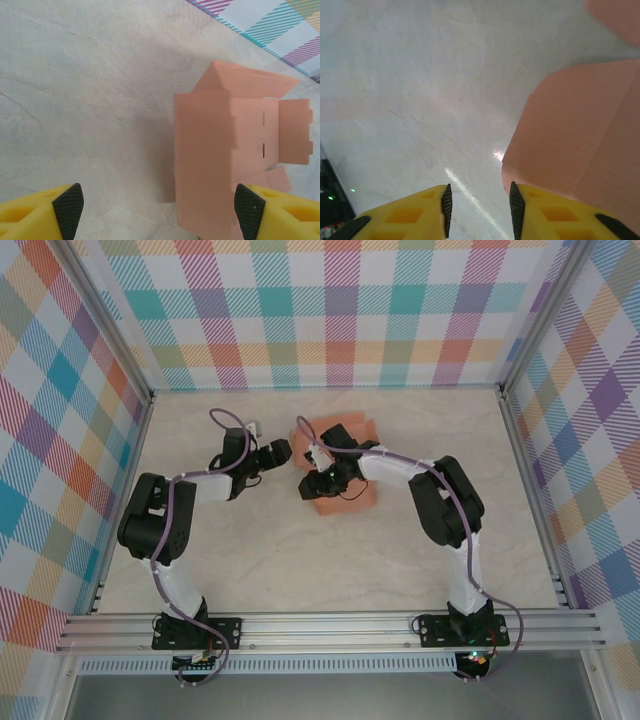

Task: Fold the paper box

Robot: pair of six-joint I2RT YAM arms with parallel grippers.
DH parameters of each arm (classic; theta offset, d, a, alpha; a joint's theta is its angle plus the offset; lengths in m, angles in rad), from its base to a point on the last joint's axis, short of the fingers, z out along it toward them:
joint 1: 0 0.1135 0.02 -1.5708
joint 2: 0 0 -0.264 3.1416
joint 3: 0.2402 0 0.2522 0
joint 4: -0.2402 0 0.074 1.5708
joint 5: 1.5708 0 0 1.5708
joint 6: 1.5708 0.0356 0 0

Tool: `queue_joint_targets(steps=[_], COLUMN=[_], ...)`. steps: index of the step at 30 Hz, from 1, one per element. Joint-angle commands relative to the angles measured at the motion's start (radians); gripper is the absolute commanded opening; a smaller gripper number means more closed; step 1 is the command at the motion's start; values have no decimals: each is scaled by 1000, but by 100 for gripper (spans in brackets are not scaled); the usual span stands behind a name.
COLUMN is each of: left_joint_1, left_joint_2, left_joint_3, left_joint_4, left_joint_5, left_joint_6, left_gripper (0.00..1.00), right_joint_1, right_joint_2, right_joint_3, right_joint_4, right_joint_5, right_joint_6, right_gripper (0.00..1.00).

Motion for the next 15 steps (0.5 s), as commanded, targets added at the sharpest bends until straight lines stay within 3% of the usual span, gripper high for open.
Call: queue_joint_targets(steps=[1, 4, 6, 10, 15], left_joint_1=[-10, -40, -63, -101, -143], left_joint_2=[33, 50, 59, 99, 114], left_joint_3=[89, 162, 192, 275, 292], left_joint_4=[-51, -108, -129, -270, -321], left_joint_5=[7, 4, -13, -142, -284], left_joint_6=[24, 77, 91, 98, 132], left_gripper=[79, 79, 80, 79, 78], right_joint_1=[-17, -28, -51, -95, -109], right_joint_2=[-131, -267, -347, -423, -455], right_joint_3=[-40, -145, -203, -251, -268], right_joint_4=[104, 177, 204, 193, 138], right_joint_5=[82, 317, 428, 497, 551], right_joint_6=[124, 234, 306, 375, 404], right_gripper=[40, 45, 54, 57, 58])
